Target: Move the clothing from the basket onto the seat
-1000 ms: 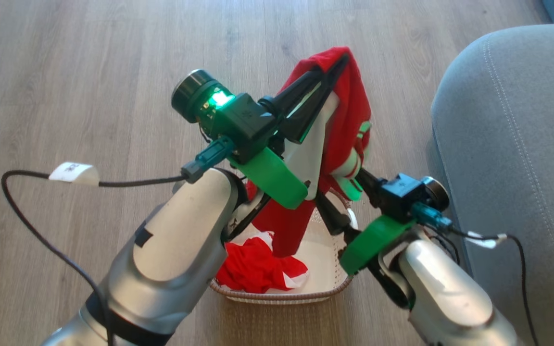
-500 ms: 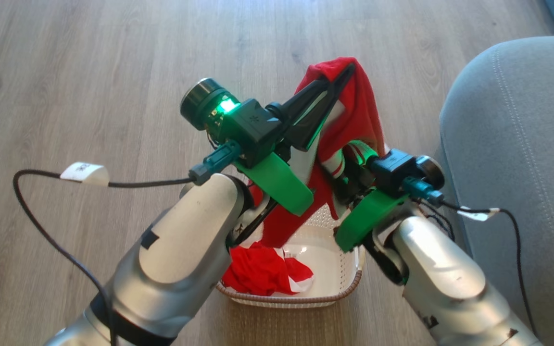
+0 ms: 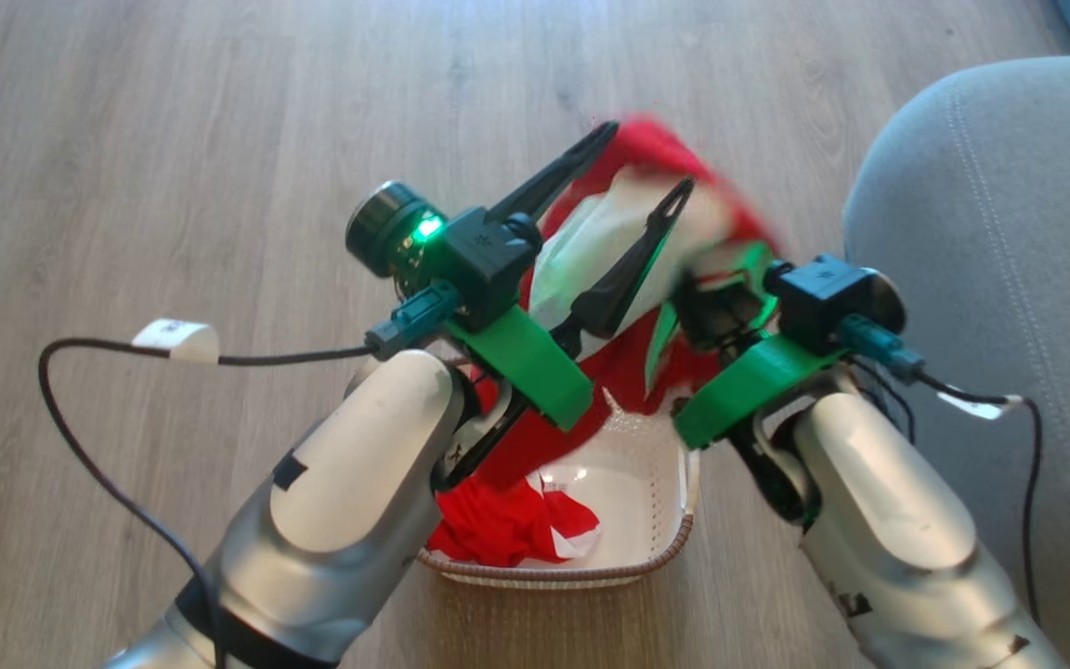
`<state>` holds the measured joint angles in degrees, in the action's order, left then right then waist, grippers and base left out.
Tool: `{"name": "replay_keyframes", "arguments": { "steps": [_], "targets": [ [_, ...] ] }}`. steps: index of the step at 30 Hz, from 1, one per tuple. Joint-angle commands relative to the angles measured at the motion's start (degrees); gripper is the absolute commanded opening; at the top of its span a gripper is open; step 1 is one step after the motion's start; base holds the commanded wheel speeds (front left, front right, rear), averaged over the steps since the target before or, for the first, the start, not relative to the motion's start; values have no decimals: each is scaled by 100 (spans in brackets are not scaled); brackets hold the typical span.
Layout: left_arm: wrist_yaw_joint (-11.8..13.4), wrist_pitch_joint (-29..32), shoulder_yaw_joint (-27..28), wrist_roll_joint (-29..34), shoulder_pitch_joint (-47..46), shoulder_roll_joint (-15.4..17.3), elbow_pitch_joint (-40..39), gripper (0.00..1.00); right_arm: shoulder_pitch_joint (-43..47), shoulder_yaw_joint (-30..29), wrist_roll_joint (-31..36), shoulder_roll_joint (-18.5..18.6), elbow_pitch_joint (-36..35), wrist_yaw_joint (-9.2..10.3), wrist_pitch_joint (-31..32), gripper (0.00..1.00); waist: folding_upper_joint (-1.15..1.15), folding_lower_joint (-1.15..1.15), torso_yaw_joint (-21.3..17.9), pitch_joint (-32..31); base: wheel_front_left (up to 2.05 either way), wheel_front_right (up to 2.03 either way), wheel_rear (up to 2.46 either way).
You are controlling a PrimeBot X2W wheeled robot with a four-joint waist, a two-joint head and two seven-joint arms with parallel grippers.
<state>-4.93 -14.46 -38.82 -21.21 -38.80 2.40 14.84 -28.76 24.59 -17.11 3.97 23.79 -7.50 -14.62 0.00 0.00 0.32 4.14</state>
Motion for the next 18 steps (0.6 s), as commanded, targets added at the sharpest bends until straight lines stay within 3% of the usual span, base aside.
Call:
{"name": "replay_keyframes", "arguments": {
  "steps": [1,12,18],
  "targets": [
    [-34,-51,193,-48,-135,94,-87,100,-32,-73,64,-108,-279,1,-38,0,0,0,-62,19,0,0,0],
    [-181,-53,239,-97,-1,361,220,100,152,-878,349,-109,-930,1,-38,0,0,0,-779,357,0,0,0],
    [-228,-53,362,-67,165,554,292,100,186,-1167,378,-109,-1311,1,-38,0,0,0,-1522,574,0,0,0]
  ]
}}
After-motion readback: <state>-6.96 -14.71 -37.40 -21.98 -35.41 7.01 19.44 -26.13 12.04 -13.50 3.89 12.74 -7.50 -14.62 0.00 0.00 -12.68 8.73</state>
